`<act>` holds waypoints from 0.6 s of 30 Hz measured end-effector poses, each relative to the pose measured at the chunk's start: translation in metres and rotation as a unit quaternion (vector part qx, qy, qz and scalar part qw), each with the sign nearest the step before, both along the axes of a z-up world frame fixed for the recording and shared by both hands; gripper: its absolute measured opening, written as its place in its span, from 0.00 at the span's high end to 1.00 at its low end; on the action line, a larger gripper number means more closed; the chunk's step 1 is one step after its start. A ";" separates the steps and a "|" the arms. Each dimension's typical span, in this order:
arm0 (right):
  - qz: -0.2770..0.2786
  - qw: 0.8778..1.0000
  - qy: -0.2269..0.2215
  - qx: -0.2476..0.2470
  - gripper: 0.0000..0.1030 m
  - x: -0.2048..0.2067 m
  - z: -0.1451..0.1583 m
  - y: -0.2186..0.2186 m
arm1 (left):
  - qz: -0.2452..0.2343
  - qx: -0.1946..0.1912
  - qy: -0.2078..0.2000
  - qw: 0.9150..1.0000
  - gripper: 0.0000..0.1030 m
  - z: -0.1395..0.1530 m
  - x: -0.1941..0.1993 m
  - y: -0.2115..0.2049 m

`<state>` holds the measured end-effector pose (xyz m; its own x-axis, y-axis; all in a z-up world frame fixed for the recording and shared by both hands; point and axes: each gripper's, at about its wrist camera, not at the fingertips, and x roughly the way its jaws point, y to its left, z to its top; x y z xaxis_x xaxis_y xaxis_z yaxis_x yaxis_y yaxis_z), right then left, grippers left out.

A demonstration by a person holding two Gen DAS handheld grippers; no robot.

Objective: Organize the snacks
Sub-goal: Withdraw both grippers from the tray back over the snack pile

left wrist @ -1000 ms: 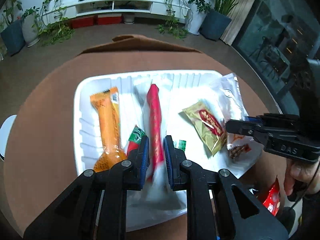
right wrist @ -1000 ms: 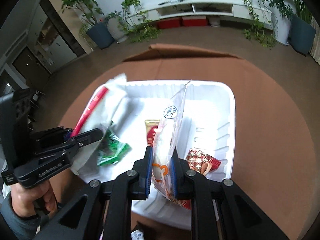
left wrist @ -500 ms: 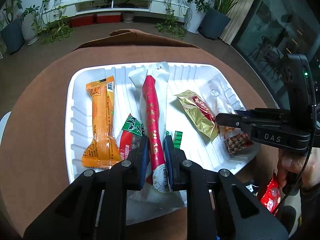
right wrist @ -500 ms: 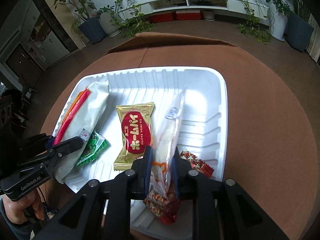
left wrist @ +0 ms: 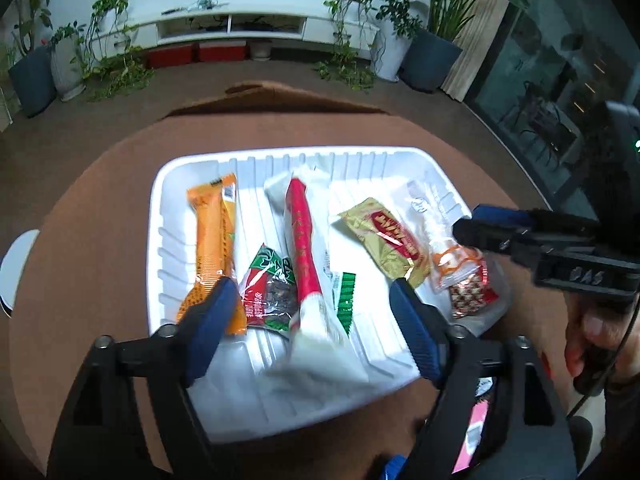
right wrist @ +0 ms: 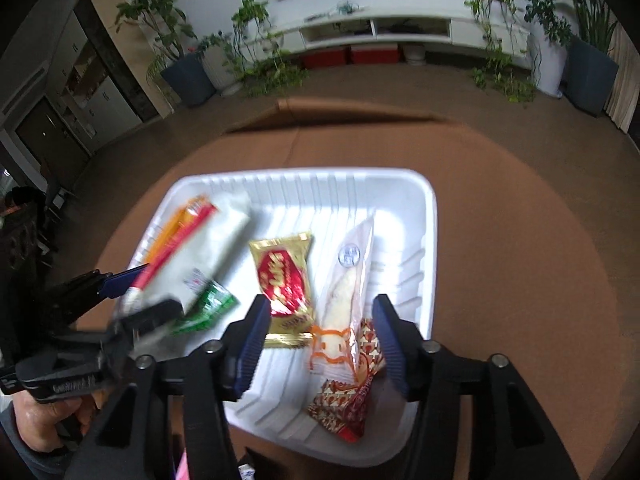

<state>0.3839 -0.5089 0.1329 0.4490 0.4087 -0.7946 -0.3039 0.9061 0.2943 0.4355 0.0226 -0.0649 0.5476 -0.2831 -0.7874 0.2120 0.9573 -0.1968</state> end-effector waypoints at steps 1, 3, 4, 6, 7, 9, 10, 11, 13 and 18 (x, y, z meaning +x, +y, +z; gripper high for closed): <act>-0.001 1.000 -0.009 0.006 0.36 -0.003 0.008 -0.002 | -0.001 -0.002 -0.005 1.000 0.16 0.005 -0.004 0.001; -0.007 0.999 -0.035 0.030 0.30 -0.015 0.029 -0.009 | -0.003 -0.013 -0.019 1.000 0.00 0.018 -0.015 0.004; -0.011 0.998 -0.048 0.046 0.25 -0.022 0.039 -0.014 | -0.004 -0.015 -0.030 0.999 0.00 0.026 -0.022 0.006; -0.018 0.992 -0.076 0.094 0.16 -0.042 0.060 -0.027 | -0.007 -0.017 -0.051 0.999 0.00 0.038 -0.040 0.011; -0.022 0.988 -0.091 0.120 0.10 -0.053 0.069 -0.034 | -0.009 -0.015 -0.062 0.998 0.00 0.045 -0.052 0.014; -0.034 0.979 -0.117 0.163 0.04 -0.080 0.083 -0.047 | -0.018 -0.007 -0.078 0.997 0.00 0.053 -0.074 0.016; -0.038 0.975 -0.127 0.180 0.02 -0.092 0.087 -0.053 | -0.021 -0.004 -0.084 0.996 0.00 0.056 -0.082 0.017; -0.041 0.970 -0.134 0.198 0.01 -0.105 0.092 -0.057 | -0.024 0.001 -0.094 0.995 0.00 0.060 -0.096 0.018; -0.047 0.965 -0.143 0.213 0.00 -0.130 0.095 -0.063 | -0.030 0.005 -0.113 0.993 0.00 0.065 -0.122 0.020; -0.058 0.963 -0.142 0.221 0.00 -0.197 0.078 -0.067 | -0.032 0.002 -0.115 0.993 0.00 0.054 -0.187 0.024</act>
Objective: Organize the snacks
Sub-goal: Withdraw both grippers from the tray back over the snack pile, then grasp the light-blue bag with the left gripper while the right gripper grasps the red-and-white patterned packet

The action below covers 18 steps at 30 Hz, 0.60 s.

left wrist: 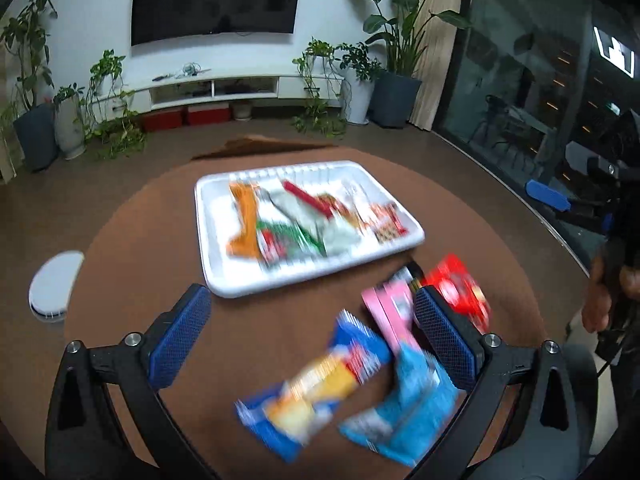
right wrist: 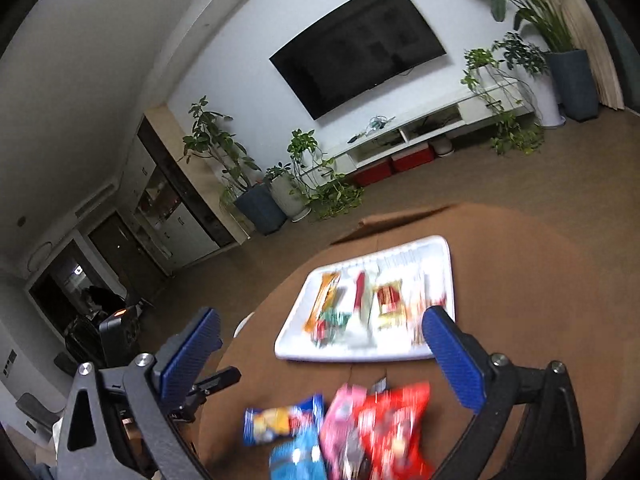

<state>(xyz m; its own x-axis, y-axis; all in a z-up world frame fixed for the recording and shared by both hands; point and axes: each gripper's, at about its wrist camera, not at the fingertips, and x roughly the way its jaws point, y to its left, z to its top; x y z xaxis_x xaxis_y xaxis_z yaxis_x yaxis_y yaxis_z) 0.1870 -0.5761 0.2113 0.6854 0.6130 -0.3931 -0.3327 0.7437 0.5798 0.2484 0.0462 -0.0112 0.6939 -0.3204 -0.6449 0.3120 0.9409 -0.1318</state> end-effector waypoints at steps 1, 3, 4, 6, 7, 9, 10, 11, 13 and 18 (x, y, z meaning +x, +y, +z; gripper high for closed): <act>-0.002 1.000 0.004 -0.001 0.00 -0.010 -0.005 0.000 | 0.007 0.000 0.006 1.000 0.00 -0.006 -0.014 0.000; -0.006 1.000 0.011 -0.005 0.00 -0.035 -0.016 0.001 | 0.015 -0.012 0.025 1.000 0.00 -0.015 -0.030 0.000; -0.008 1.000 0.014 -0.008 0.00 -0.045 -0.020 0.002 | 0.019 -0.027 0.041 0.999 0.00 -0.022 -0.038 0.002; -0.007 1.000 0.022 -0.021 0.00 -0.064 -0.031 0.007 | 0.020 -0.064 0.060 0.996 0.00 -0.034 -0.053 0.006; -0.005 0.999 0.025 -0.031 0.00 -0.073 -0.036 0.010 | 0.018 -0.071 0.064 0.995 0.00 -0.039 -0.059 0.006; -0.004 0.998 0.031 -0.050 0.00 -0.089 -0.047 0.016 | 0.003 -0.053 0.076 0.996 0.00 -0.049 -0.067 0.000; -0.003 0.998 0.040 -0.051 0.00 -0.095 -0.052 0.017 | -0.010 -0.038 0.080 0.996 0.00 -0.052 -0.071 -0.006; -0.001 0.998 0.055 -0.043 0.00 -0.101 -0.061 0.016 | -0.020 -0.032 0.078 0.996 0.00 -0.053 -0.073 -0.011; -0.003 0.997 0.073 -0.036 0.00 -0.107 -0.071 0.015 | -0.040 -0.016 0.070 0.997 0.00 -0.052 -0.077 -0.020; -0.007 0.994 0.096 -0.058 0.00 -0.112 -0.080 0.019 | -0.095 0.029 0.065 0.993 0.00 -0.055 -0.078 -0.045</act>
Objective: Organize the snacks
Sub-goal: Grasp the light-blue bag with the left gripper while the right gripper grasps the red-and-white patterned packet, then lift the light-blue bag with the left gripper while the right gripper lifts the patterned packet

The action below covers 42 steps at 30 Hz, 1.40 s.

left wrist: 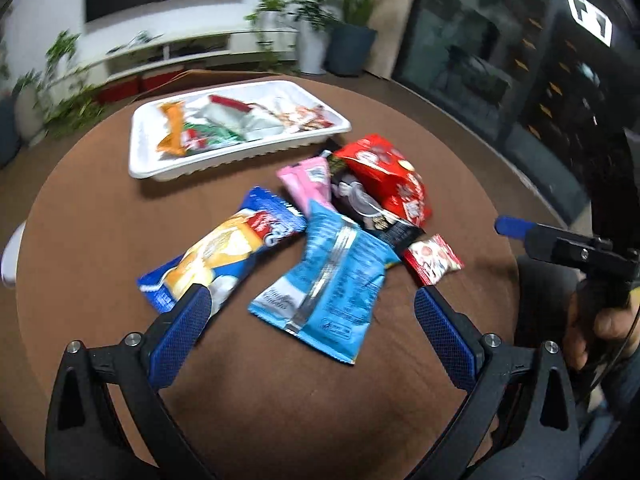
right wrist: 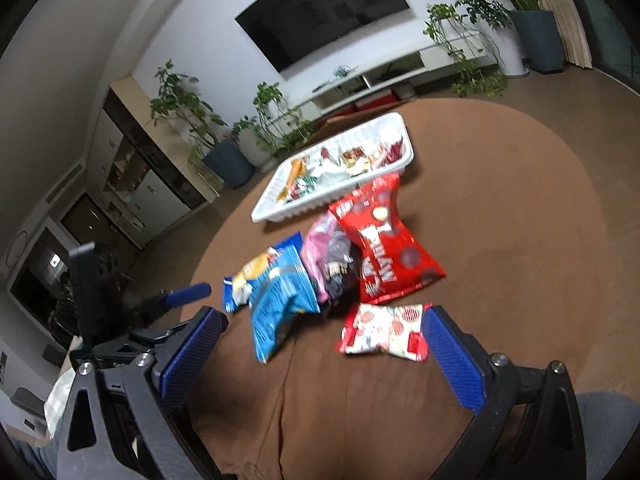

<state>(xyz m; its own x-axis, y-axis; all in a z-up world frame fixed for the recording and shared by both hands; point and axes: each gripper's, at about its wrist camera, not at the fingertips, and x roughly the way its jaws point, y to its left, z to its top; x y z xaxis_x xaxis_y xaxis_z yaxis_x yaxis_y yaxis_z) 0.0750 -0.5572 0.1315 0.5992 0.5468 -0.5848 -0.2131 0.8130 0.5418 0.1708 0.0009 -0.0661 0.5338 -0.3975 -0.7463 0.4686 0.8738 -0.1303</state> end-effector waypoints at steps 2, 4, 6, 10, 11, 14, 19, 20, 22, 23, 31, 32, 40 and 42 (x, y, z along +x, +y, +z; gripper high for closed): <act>-0.003 1.000 0.007 -0.020 0.00 -0.001 -0.001 0.004 | -0.016 0.033 0.001 0.999 0.00 -0.004 0.003 -0.010; -0.002 0.999 0.017 -0.034 0.00 -0.001 -0.005 0.008 | -0.032 0.051 0.005 0.998 0.00 -0.009 0.009 -0.016; 0.001 0.999 0.026 -0.037 0.00 -0.003 -0.010 0.009 | -0.049 0.069 0.009 0.996 0.00 -0.015 0.013 -0.024; 0.013 0.998 0.044 -0.054 0.00 -0.004 -0.018 0.016 | -0.074 0.076 0.015 0.994 0.00 -0.021 0.023 -0.032; 0.015 0.997 0.046 -0.059 0.00 -0.004 -0.019 0.017 | -0.077 0.078 0.015 0.994 0.00 -0.021 0.025 -0.033; 0.018 0.997 0.048 -0.065 0.00 -0.004 -0.020 0.016 | -0.091 0.090 0.021 0.992 0.00 -0.023 0.031 -0.038; 0.025 0.995 0.059 -0.080 0.02 0.000 -0.019 0.014 | -0.099 0.097 0.031 0.990 0.00 -0.029 0.043 -0.044; 0.031 0.994 0.059 -0.086 0.02 0.002 -0.018 0.017 | -0.100 0.094 0.036 0.990 0.01 -0.031 0.045 -0.044; 0.045 0.992 0.060 -0.101 0.02 0.005 -0.018 0.019 | -0.097 0.090 0.044 0.990 0.08 -0.033 0.049 -0.044; 0.056 0.990 0.061 -0.112 0.02 0.007 -0.017 0.020 | -0.095 0.084 0.050 0.991 0.12 -0.035 0.052 -0.042; 0.138 0.969 0.059 -0.197 0.03 0.027 -0.019 0.037 | -0.093 0.070 0.074 0.990 0.41 -0.040 0.059 -0.040; 0.145 0.967 0.059 -0.201 0.04 0.028 -0.020 0.038 | -0.092 0.066 0.075 0.991 0.42 -0.040 0.060 -0.039; 0.189 0.955 0.067 -0.218 0.08 0.044 -0.028 0.041 | -0.072 0.047 0.084 0.993 0.48 -0.038 0.055 -0.031; 0.202 0.952 0.067 -0.220 0.08 0.048 -0.028 0.043 | -0.066 0.042 0.088 0.993 0.48 -0.038 0.051 -0.028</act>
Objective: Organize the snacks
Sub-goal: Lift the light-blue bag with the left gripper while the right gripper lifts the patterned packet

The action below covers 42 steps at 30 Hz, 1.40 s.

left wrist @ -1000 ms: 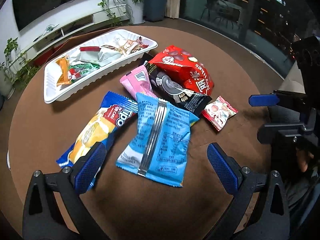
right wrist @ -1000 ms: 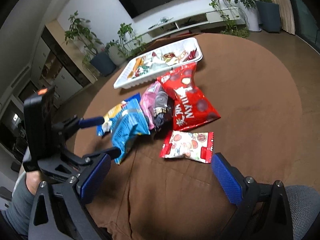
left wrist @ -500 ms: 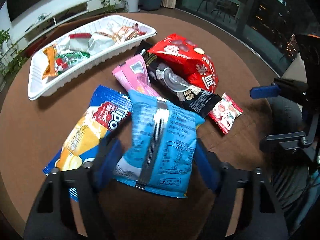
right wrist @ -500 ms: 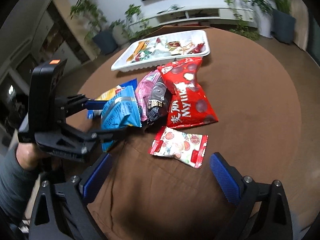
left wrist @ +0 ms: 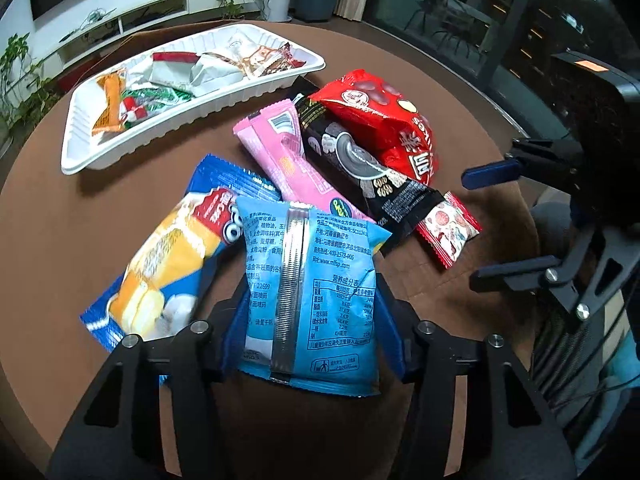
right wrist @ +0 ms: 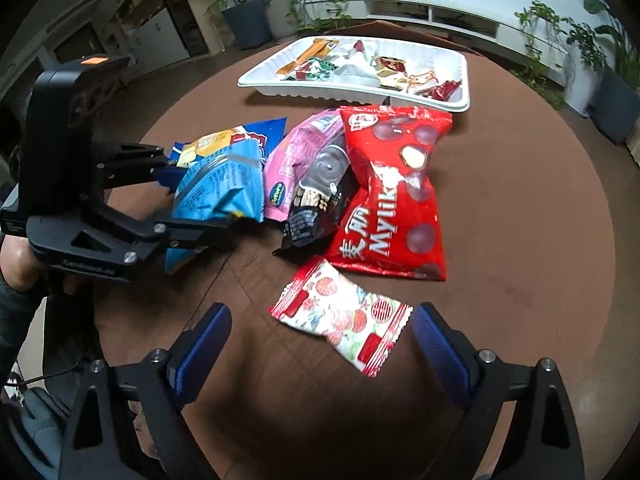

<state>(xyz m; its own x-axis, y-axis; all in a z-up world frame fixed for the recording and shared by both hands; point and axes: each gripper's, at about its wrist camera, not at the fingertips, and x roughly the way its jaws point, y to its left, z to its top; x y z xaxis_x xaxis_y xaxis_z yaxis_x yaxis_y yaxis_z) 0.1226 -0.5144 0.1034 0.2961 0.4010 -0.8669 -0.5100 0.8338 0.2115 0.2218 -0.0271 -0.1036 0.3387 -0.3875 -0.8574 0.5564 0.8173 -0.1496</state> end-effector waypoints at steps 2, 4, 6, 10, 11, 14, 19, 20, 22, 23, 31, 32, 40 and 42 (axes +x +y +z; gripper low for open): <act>0.012 1.000 0.001 -0.009 0.09 0.002 -0.002 0.003 | 0.007 -0.010 0.005 1.000 0.48 0.001 -0.005 0.005; 0.027 0.999 0.007 -0.015 0.10 0.005 -0.005 0.006 | 0.015 -0.021 0.013 1.000 0.49 0.000 -0.011 0.009; 0.048 0.998 0.013 -0.023 0.12 0.008 -0.007 0.010 | 0.022 -0.032 0.016 0.999 0.49 0.000 -0.017 0.014; 0.074 0.996 0.024 -0.041 0.14 0.012 -0.015 0.017 | 0.033 -0.041 0.026 0.998 0.50 -0.002 -0.025 0.020; 0.079 0.996 0.023 -0.043 0.14 0.013 -0.015 0.018 | 0.034 -0.041 0.027 0.998 0.50 -0.002 -0.026 0.021; 0.100 0.993 0.018 -0.054 0.17 0.013 -0.017 0.020 | 0.032 -0.033 0.027 0.999 0.51 -0.001 -0.029 0.021; 0.143 0.986 0.003 -0.082 0.19 0.011 -0.019 0.030 | 0.014 -0.014 0.039 0.999 0.52 -0.004 -0.030 0.014; 0.152 0.984 -0.001 -0.089 0.18 0.010 -0.020 0.033 | 0.011 -0.010 0.039 0.999 0.52 -0.004 -0.030 0.013; 0.164 0.982 -0.003 -0.091 0.18 0.011 -0.020 0.036 | 0.010 -0.007 0.041 0.999 0.52 -0.003 -0.030 0.012; 0.168 0.981 -0.002 -0.091 0.18 0.013 -0.020 0.040 | 0.010 -0.007 0.041 0.999 0.52 -0.003 -0.031 0.013; 0.169 0.980 0.017 -0.100 0.45 0.013 -0.017 0.043 | 0.000 0.013 0.039 0.999 0.54 -0.002 -0.035 0.009; 0.167 0.980 0.018 -0.102 0.51 0.013 -0.016 0.043 | -0.001 0.014 0.039 0.999 0.55 -0.001 -0.034 0.010; 0.135 0.987 0.035 -0.083 0.64 0.009 -0.013 0.031 | 0.000 0.019 0.034 0.999 0.62 -0.001 -0.033 0.008; 0.118 0.989 0.039 -0.075 0.66 0.008 -0.012 0.028 | 0.003 0.019 0.033 0.999 0.64 -0.001 -0.033 0.010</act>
<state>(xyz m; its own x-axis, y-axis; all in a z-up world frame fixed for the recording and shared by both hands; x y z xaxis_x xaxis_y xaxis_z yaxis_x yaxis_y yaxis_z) 0.1306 -0.4868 0.0913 0.1390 0.3157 -0.9386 -0.6818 0.7180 0.1405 0.1888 -0.0175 -0.1042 0.2840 -0.3530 -0.8915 0.5409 0.8267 -0.1550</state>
